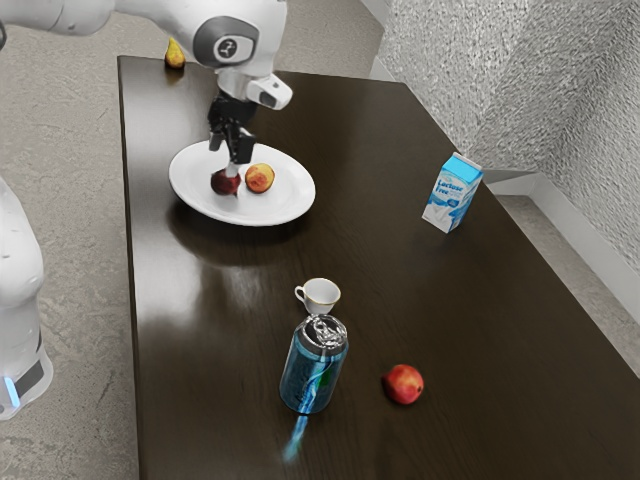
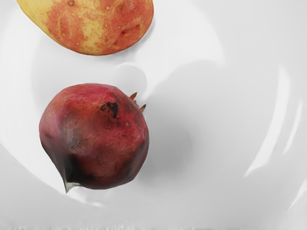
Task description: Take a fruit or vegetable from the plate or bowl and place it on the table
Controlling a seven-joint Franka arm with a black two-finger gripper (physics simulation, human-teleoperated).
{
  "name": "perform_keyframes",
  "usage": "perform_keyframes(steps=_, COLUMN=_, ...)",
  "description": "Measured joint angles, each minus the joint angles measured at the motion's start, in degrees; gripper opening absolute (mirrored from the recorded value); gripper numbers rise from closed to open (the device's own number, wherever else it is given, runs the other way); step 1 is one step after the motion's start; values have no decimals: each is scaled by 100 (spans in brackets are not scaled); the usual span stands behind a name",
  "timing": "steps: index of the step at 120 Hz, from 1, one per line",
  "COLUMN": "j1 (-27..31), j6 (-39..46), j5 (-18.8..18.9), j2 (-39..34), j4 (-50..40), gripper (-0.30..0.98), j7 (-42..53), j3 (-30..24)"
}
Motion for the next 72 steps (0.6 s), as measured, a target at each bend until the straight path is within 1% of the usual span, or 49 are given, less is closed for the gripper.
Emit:
perform_keyframes(steps=16, j1=90, j6=30, j5=-10, j2=18, j4=68, gripper=69, j7=-7, j3=8)
perform_keyframes(steps=36, j1=201, j6=96, j5=4, j2=239, j4=203, gripper=69, j7=61, j3=58)
perform_keyframes(steps=72, j1=299, j6=302, j5=-69, j2=508, j4=148, gripper=69, j7=151, j3=95)
